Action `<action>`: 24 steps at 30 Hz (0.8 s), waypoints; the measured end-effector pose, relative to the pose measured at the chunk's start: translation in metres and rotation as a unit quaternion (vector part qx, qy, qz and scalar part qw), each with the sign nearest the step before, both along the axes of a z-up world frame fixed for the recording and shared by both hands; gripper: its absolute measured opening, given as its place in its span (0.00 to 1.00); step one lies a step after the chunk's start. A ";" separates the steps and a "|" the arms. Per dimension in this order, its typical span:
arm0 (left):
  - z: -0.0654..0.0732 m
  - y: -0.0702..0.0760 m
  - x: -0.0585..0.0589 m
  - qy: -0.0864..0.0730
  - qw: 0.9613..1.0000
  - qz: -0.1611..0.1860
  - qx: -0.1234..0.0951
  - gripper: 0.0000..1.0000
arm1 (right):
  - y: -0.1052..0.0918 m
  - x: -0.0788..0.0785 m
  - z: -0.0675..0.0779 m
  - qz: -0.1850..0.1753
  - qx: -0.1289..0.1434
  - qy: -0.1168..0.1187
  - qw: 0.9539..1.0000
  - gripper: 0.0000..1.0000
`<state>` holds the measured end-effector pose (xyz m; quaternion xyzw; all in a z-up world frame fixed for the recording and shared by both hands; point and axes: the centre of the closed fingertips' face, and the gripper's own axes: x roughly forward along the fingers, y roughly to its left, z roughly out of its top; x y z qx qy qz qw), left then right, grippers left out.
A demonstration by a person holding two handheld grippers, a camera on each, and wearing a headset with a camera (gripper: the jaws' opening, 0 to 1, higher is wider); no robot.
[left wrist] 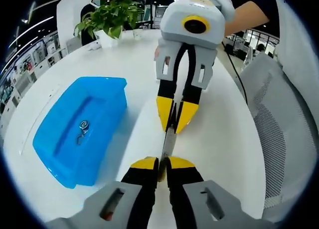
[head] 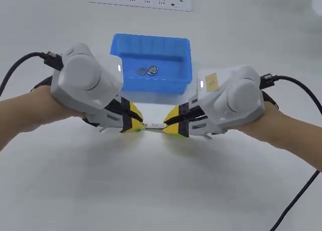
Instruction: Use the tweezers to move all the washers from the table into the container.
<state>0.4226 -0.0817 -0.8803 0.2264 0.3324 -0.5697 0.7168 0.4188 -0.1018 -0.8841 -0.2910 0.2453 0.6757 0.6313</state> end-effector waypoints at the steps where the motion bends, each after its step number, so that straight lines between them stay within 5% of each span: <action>1: 0.000 0.000 0.000 0.001 1.000 0.000 0.000 0.11 | 0.000 -0.001 0.000 -0.009 0.001 0.012 1.000 0.08; 9: 0.007 -0.006 0.001 0.010 1.000 0.008 -0.018 0.13 | 0.004 0.000 0.009 0.011 0.017 -0.020 1.000 0.08; 14: 0.007 -0.001 -0.002 0.050 0.998 0.012 -0.020 0.15 | 0.006 -0.006 0.019 0.043 0.029 -0.047 0.998 0.08; 19: 0.000 0.000 -0.008 0.074 0.997 0.010 -0.012 0.14 | 0.008 -0.009 0.022 0.066 0.029 -0.061 0.996 0.07; 24: -0.003 -0.001 -0.011 0.079 0.997 0.006 -0.006 0.13 | 0.009 -0.010 0.021 0.077 0.026 -0.066 0.995 0.07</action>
